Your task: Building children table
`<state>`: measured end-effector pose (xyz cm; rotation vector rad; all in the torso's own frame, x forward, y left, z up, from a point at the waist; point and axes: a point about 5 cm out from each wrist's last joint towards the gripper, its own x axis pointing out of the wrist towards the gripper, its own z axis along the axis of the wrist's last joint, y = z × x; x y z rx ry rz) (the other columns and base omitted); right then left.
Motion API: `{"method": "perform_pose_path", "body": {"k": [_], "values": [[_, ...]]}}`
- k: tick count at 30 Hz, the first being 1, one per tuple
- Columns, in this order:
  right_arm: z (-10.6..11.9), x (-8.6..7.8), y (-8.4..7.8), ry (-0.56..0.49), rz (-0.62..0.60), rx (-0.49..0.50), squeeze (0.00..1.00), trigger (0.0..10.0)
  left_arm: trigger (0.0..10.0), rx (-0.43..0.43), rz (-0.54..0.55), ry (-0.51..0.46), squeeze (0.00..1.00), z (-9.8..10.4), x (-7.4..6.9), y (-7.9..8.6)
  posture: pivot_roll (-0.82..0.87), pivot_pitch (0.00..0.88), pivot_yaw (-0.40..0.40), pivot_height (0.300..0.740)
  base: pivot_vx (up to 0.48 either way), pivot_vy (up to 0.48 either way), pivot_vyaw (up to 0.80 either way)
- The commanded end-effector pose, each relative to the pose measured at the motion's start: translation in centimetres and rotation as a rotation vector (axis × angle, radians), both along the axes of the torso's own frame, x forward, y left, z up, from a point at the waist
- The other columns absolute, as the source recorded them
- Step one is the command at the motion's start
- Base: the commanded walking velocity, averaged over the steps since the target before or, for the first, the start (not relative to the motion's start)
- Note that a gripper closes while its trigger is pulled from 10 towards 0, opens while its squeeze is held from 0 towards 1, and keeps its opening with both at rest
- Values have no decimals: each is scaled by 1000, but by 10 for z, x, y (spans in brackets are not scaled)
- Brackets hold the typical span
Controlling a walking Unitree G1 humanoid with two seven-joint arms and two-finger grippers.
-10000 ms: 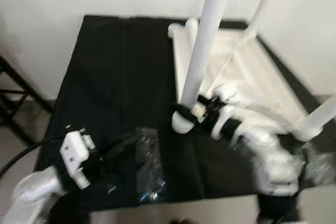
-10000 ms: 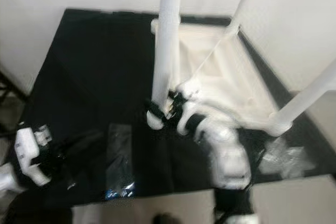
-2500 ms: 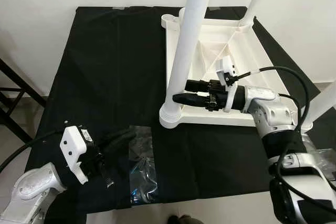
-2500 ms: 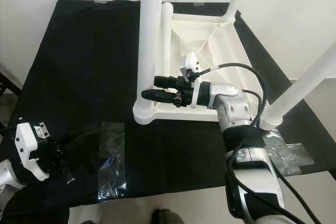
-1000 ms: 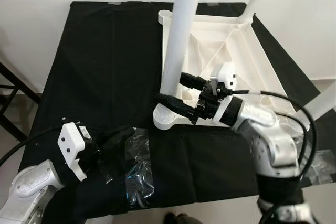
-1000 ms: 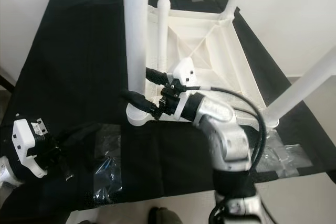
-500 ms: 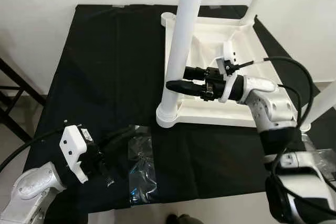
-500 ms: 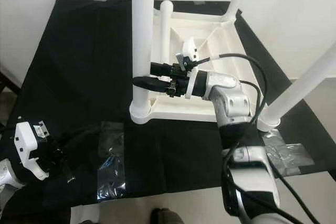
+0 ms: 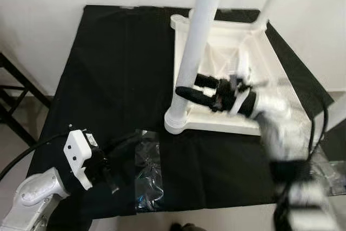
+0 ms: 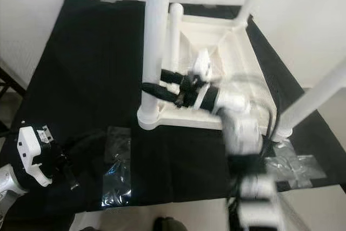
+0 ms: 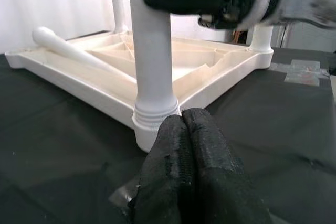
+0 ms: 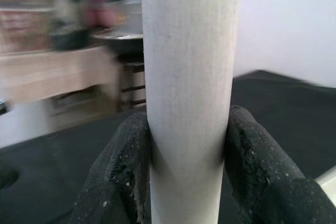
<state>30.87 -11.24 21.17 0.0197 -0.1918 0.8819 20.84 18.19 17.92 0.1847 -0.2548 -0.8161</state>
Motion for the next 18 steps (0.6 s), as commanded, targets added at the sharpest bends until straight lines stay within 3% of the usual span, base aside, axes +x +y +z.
{"method": "perform_pose_path", "body": {"k": [1,2,3,7,10,11,13,14,15,16,18], "values": [[-42,-3,-7,233,-252,-44,0,0,10000,0,-3,10,0,-1,-3,1,61,200,-122,740,0,0,0],[-58,-28,2,313,-342,-55,0,0,10000,0,-3,11,0,0,-2,2,56,207,-111,740,0,0,0],[-57,-39,4,293,-374,-79,0,0,10000,2,-3,13,0,-1,-1,4,45,199,-102,740,0,0,0],[-54,-41,2,288,-365,-97,0,0,10000,3,-9,17,0,-2,0,4,38,187,-99,740,0,0,0],[-52,-28,-10,259,-329,-143,0,0,10000,5,-20,23,0,-3,3,4,46,173,-107,740,0,0,0],[-53,-29,-7,300,-291,-108,0,10000,10000,5,-10,19,0,-4,3,4,47,166,-109,740,0,0,0],[-53,-29,-7,300,-291,-108,0,10000,10000,5,-10,19,0,-4,3,4,47,166,-109,740,0,0,0],[-54,-31,-4,330,-260,-80,412,10000,10000,5,-1,16,0,-4,3,4,47,161,-110,740,0,0,0],[-54,-31,-4,330,-260,-80,412,10000,10000,5,-1,16,0,-4,3,4,47,161,-110,740,0,0,0],[-50,-36,3,355,-205,-41,1000,10000,10000,6,3,14,0,-5,3,4,49,155,-114,740,0,0,0],[-44,-38,9,349,-132,-25,1000,10000,10000,6,5,14,0,-6,3,4,51,150,-115,740,0,0,0]]}}
